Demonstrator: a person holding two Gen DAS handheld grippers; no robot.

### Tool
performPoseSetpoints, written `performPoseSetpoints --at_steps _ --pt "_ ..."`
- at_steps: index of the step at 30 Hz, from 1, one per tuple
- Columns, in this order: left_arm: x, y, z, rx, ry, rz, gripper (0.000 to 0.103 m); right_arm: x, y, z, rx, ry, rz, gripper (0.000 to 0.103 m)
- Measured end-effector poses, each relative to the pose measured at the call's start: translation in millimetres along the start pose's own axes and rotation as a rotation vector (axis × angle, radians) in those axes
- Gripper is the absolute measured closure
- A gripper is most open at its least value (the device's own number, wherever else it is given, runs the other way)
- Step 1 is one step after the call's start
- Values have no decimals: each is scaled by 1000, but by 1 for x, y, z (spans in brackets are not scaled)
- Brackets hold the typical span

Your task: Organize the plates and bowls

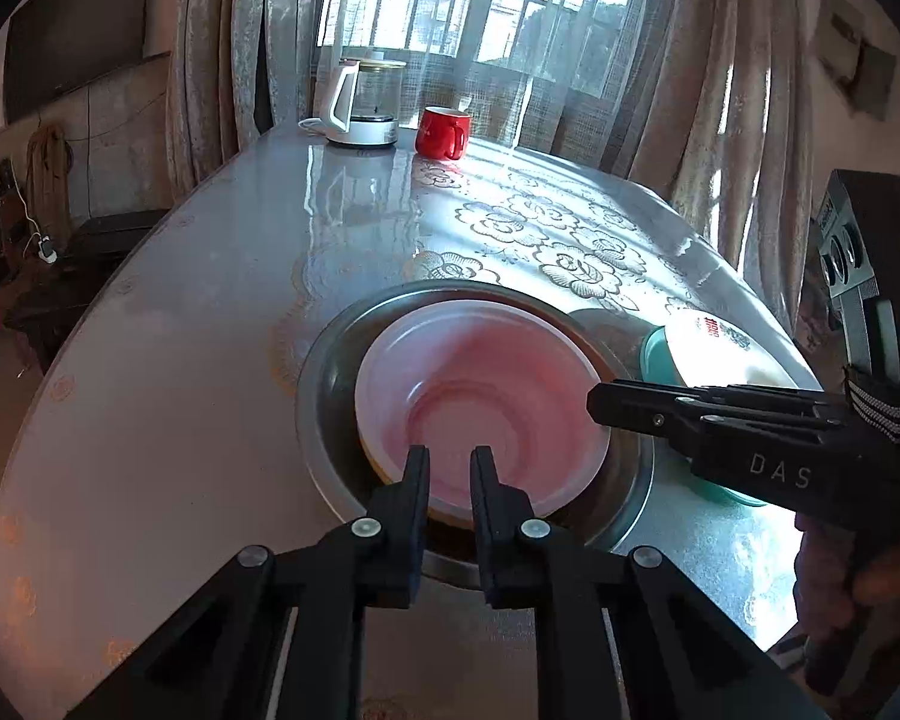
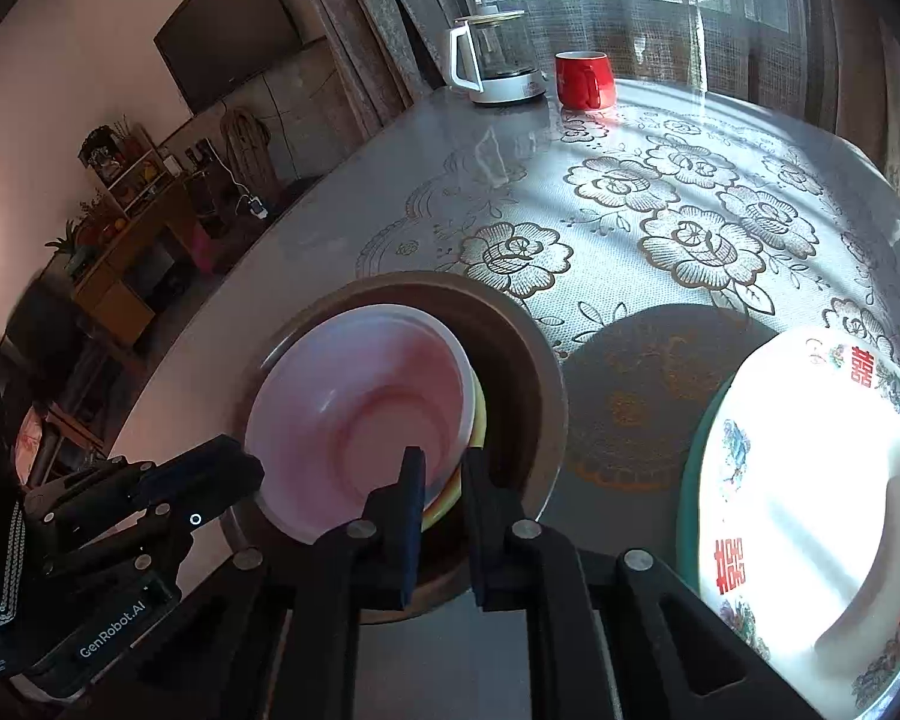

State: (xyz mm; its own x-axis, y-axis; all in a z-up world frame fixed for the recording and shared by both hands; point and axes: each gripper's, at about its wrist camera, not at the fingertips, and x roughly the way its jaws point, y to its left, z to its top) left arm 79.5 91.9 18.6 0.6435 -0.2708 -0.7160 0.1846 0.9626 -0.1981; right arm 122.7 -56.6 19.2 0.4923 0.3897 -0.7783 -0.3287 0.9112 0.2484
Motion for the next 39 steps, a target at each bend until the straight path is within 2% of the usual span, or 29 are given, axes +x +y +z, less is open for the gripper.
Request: performPoseSetpoints --at_steps 6,9,11,13,18,23,24,28,29,31,34,37,39 --pt "-11 3 2 -21 -30 -3 89 -11 -2 -2 3 -31 -2 93" --pt "-11 11 4 -41 -19 29 89 -8 -8 -3 19 -16 -4 93" --pt "-9 17 4 -63 -6 18 87 -6 -13 -4 52 -3 23 93" --pt "-7 20 4 -79 2 18 87 -3 -17 -4 82 3 47 84" --pt "5 21 7 -87 28 -3 82 0 -18 -3 98 6 54 81" --pt "14 19 9 -84 41 -23 80 8 -12 -3 68 4 25 81" --pt "14 18 9 -80 37 -19 80 8 -10 -4 69 4 22 86" --pt "8 22 11 -100 14 -80 81 -2 -10 -5 63 -39 14 87" --pt "5 22 13 -114 8 -117 85 -6 -11 -4 69 -48 21 88" --pt "-4 20 18 -137 -14 -202 86 -17 -13 -1 88 -68 65 93" --pt "-14 6 30 -101 -44 -182 85 -31 -10 2 73 -96 59 93" --pt "-15 8 35 -124 -36 -153 85 -29 -8 1 60 -85 45 93" --pt "-15 16 34 -139 -34 -101 82 -24 -10 -1 65 -72 50 93"
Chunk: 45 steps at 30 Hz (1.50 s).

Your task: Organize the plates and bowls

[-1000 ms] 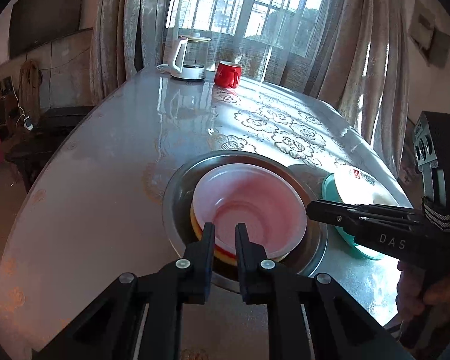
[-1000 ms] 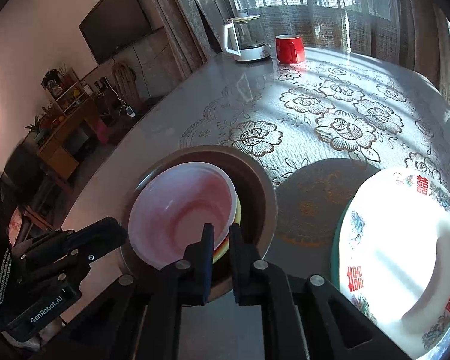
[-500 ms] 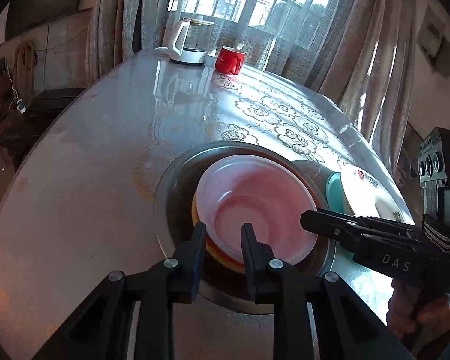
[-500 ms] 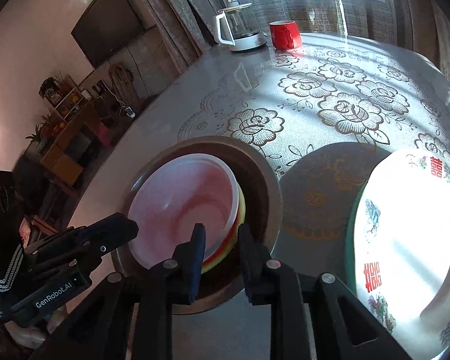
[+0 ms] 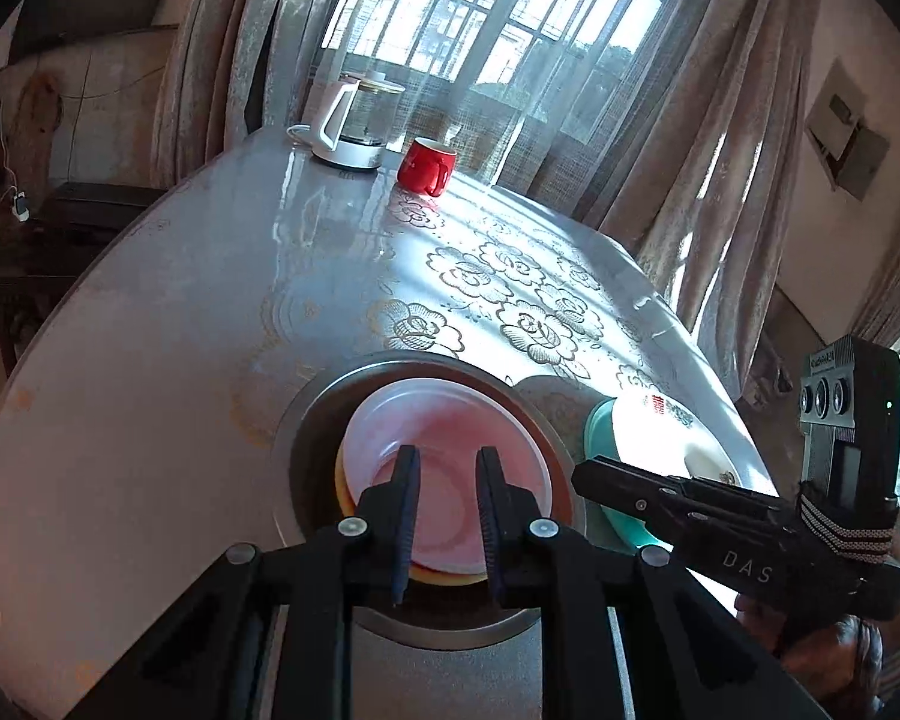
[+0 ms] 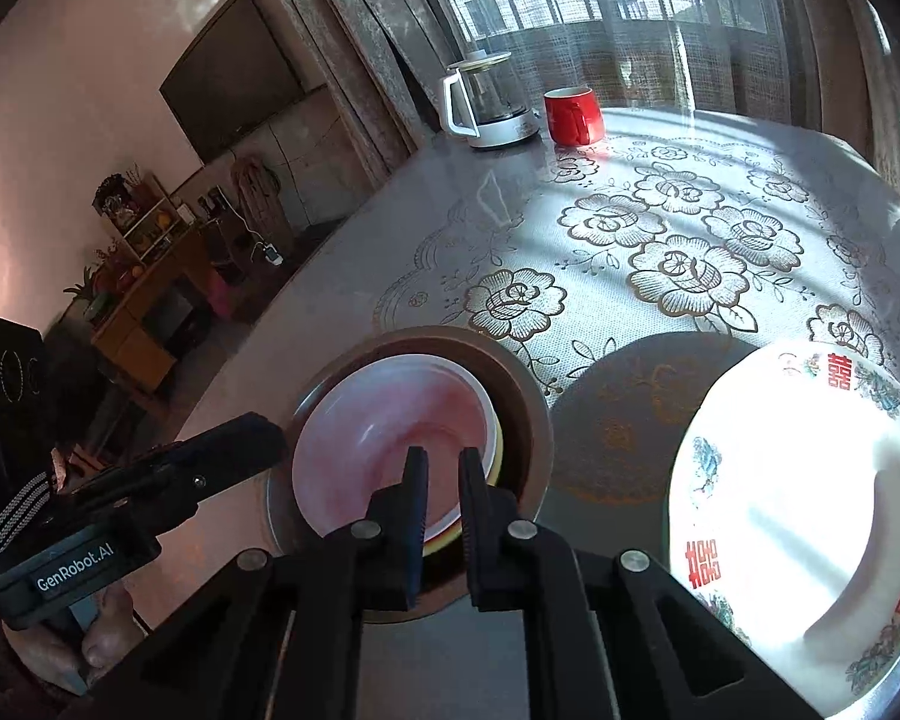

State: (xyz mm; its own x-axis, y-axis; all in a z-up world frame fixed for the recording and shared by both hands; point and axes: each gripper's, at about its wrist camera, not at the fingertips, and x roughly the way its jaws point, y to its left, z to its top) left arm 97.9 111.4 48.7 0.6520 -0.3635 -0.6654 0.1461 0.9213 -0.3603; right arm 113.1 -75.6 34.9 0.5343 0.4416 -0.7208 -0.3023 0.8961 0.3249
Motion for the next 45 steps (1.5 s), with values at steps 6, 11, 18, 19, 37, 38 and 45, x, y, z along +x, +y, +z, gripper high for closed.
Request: performPoseSetpoints --at_steps 6,11,18,19,37,38,45 --pt "15 17 -10 -15 59 44 78 10 -15 -5 70 36 -1 77" --pt "34 11 -16 14 98 69 73 19 -12 -4 54 36 -11 76" --pt "31 10 -21 65 71 89 87 31 -3 -5 2 52 -62 88" --pt "29 11 -21 65 65 82 87 30 -4 -6 4 50 -54 89" --pt "25 5 -30 122 34 183 87 36 0 -9 -7 67 -42 89" --pt "25 5 -30 125 33 187 87 35 1 -10 -7 66 -44 89" --pt "26 8 -34 105 41 199 86 37 3 -8 -5 69 -40 87"
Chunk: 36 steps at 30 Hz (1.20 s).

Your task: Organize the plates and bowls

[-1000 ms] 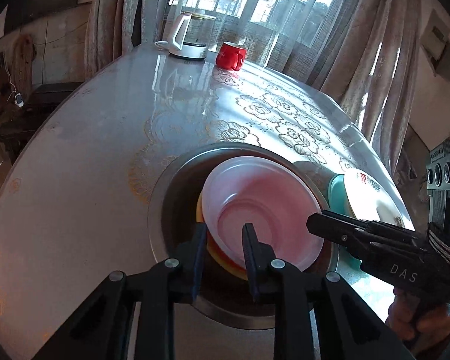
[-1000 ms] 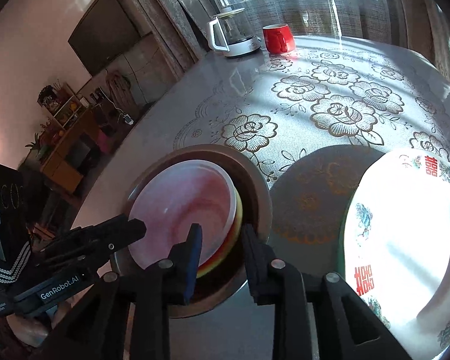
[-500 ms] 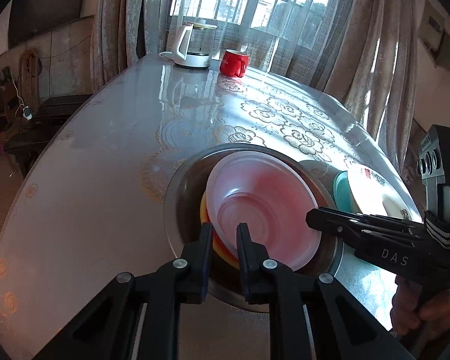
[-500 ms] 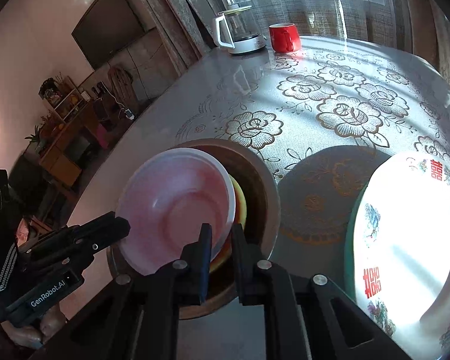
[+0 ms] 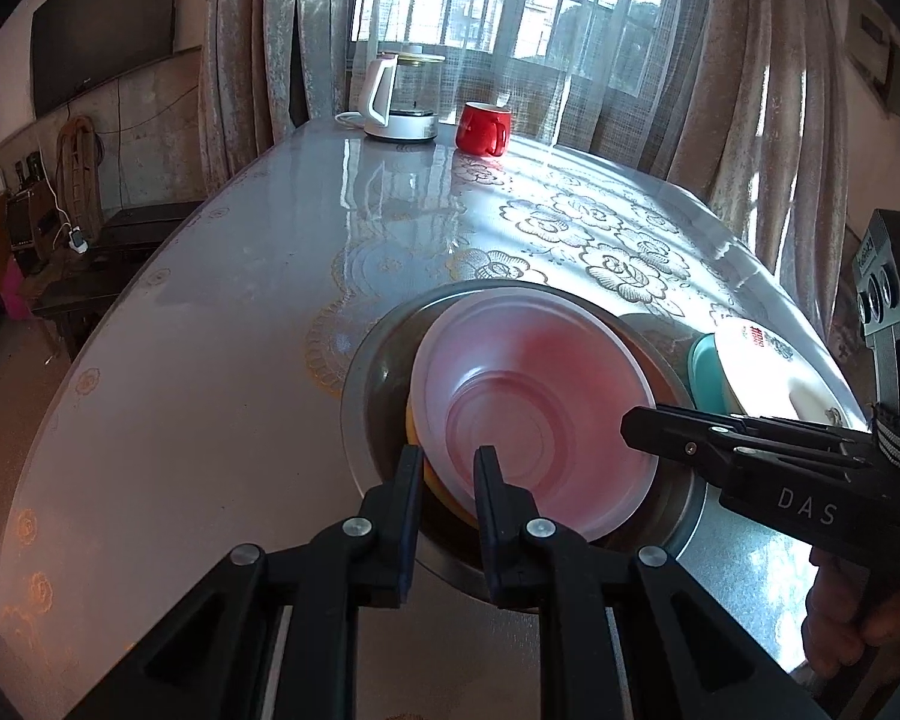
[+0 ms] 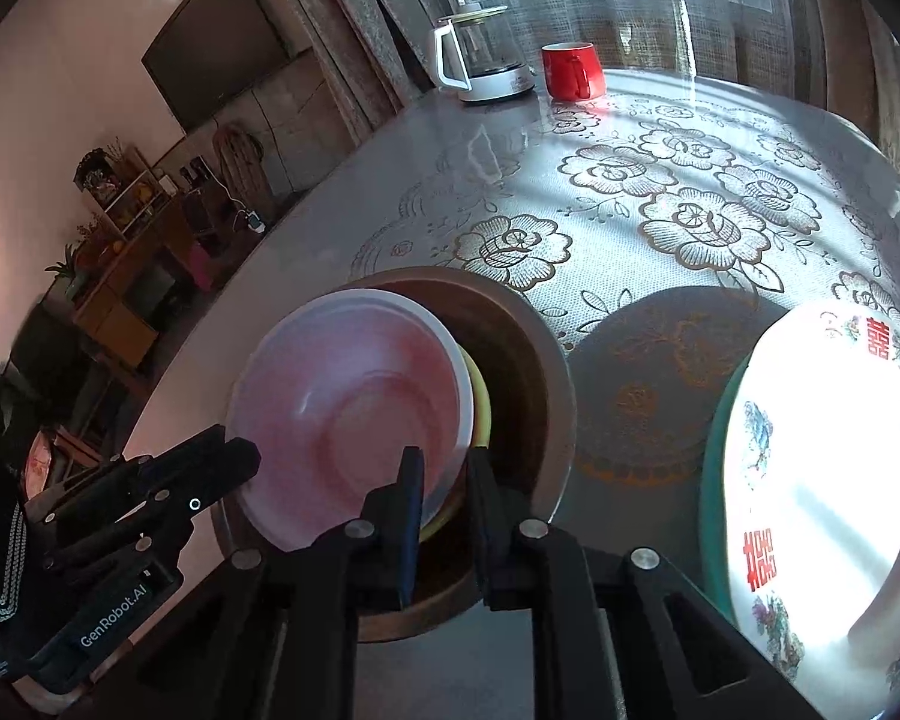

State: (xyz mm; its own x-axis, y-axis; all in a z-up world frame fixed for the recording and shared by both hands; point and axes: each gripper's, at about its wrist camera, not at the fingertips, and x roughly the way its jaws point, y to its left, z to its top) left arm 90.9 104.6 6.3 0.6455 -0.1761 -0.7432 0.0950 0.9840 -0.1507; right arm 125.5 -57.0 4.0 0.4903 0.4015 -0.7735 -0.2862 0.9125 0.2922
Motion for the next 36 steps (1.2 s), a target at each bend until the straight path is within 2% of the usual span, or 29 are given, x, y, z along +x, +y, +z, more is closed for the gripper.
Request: performPoseSetpoints --at_steps 14,16,24,31,36 --pt "-7 5 -1 -39 -17 12 85 -6 1 -4 5 -10 -3 81" --pt "-9 8 -2 -53 -22 14 85 -8 0 -5 11 -15 -1 78" --pt "-19 14 -4 -79 -41 17 85 -19 -6 -11 37 -47 10 76" --pt "-30 32 -8 -121 -69 22 85 -32 -17 -18 88 -63 10 74" --pt "-29 47 -16 -161 -58 25 85 -37 -27 -24 119 -64 15 74"
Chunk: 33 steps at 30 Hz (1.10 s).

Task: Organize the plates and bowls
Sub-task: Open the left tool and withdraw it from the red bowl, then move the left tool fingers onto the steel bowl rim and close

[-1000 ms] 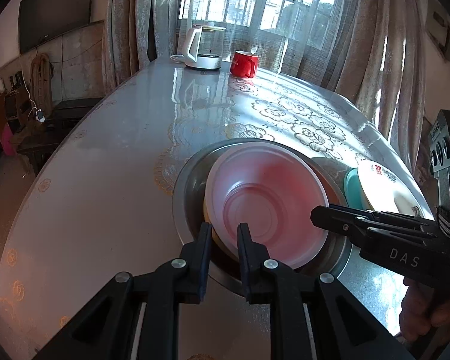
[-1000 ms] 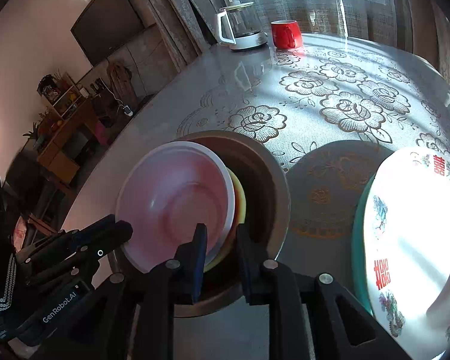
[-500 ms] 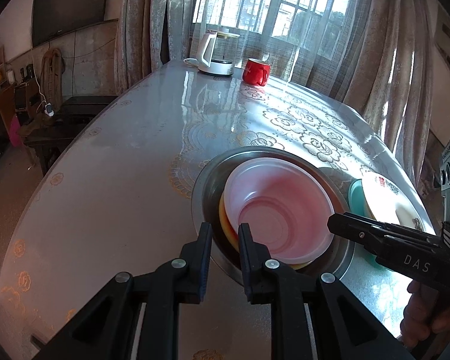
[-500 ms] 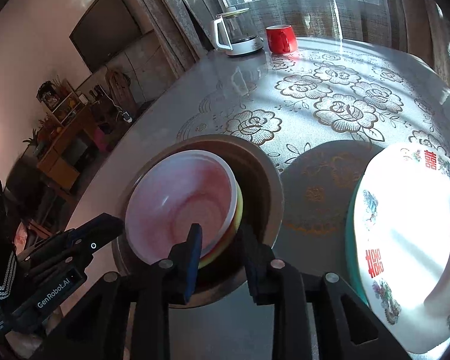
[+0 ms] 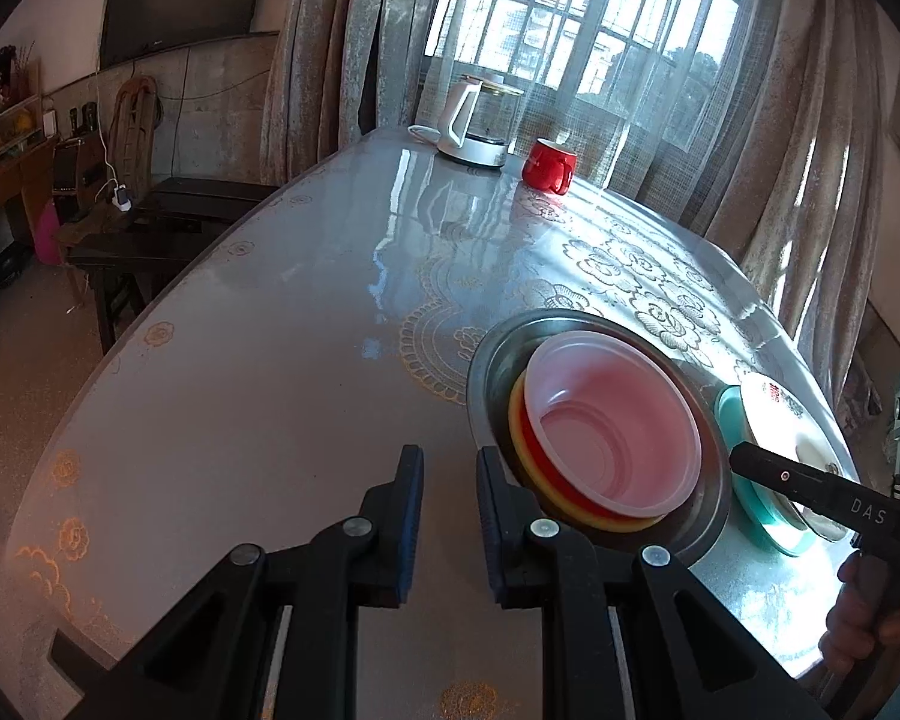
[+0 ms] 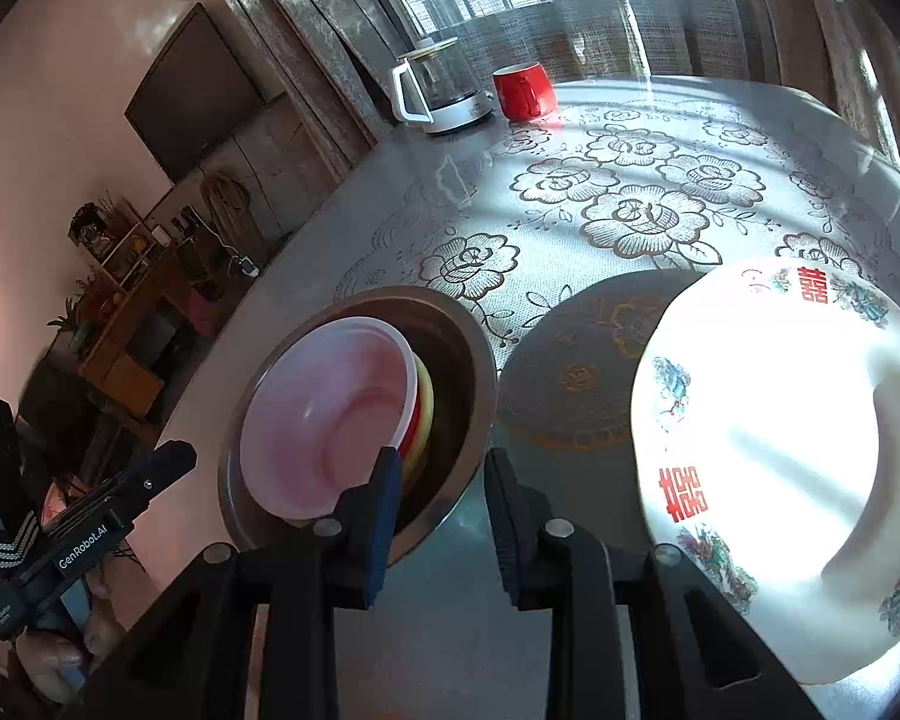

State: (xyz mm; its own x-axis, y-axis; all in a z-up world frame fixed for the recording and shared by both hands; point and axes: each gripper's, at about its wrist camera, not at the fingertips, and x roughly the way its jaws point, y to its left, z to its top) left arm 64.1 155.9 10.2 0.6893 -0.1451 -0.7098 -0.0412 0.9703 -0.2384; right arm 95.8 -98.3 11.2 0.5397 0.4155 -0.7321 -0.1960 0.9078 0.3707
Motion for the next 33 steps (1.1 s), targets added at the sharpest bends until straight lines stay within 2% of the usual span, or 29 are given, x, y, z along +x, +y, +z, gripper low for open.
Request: performPoseSetpoints --at_steps 3,7,10,18,27,33 --pt "3 11 -5 -37 20 -45 85 -2 -4 -2 0 2 0 74" --pt "2 15 -7 -51 -1 -109 85 -3 -3 -7 -12 16 19 74" --pt "3 12 -6 -35 -19 -99 77 -1 -1 -8 -30 27 23 74" --pt "12 6 -1 9 -9 -54 76 2 2 -8 -52 25 -22 74" --pt "17 -3 3 65 -11 -5 76 4 4 -5 -66 20 3 74" --pt "21 -1 6 64 -11 0 68 11 6 0 -64 39 18 74"
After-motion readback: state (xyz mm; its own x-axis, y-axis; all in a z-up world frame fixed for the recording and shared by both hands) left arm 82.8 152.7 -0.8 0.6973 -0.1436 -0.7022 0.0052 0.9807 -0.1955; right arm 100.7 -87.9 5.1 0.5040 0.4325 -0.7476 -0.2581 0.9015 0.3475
